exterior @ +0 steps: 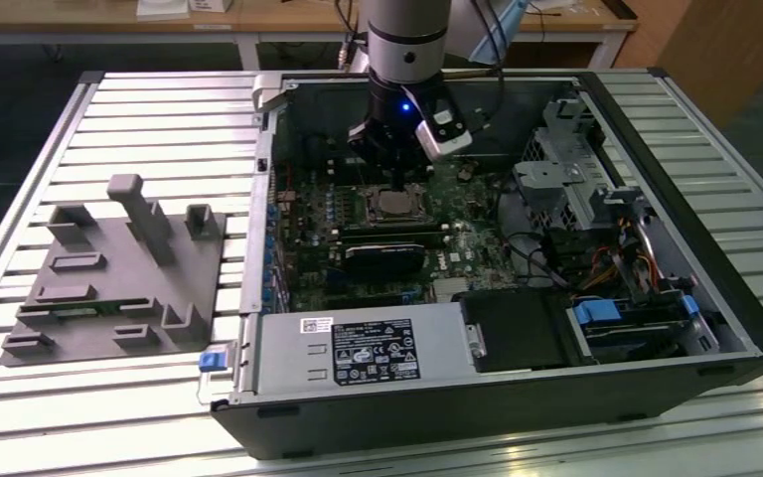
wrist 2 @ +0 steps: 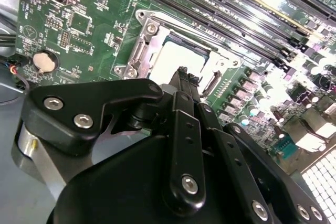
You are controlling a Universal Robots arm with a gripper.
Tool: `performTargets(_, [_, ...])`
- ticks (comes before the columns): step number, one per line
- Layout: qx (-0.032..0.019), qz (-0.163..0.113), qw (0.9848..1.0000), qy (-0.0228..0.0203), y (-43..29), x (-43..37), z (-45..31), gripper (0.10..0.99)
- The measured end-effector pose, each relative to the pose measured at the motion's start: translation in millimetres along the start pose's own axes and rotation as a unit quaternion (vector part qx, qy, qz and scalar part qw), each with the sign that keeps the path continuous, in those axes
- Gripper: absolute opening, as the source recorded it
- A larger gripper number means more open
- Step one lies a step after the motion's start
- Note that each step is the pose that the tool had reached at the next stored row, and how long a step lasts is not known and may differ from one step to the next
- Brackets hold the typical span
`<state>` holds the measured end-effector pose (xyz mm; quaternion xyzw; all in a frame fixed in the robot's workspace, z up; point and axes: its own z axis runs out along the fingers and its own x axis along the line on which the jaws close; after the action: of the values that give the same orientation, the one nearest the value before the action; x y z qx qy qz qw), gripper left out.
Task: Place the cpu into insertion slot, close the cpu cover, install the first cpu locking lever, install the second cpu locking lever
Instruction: 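Install the first cpu locking lever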
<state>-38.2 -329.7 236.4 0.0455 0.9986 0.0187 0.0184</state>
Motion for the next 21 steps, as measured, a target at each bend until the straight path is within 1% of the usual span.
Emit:
performTargets(13, [0.0, 0.0, 1.0, 0.0, -1.3, 14.0, -0.6, 0.106])
performTargets(15, [0.0, 0.0, 1.0, 0.0, -1.6, 17.7, -0.7, 0.106])
performTargets(21, [0.0, 0.0, 1.0, -0.0001, -3.0, 33.0, -1.3, 0.106])
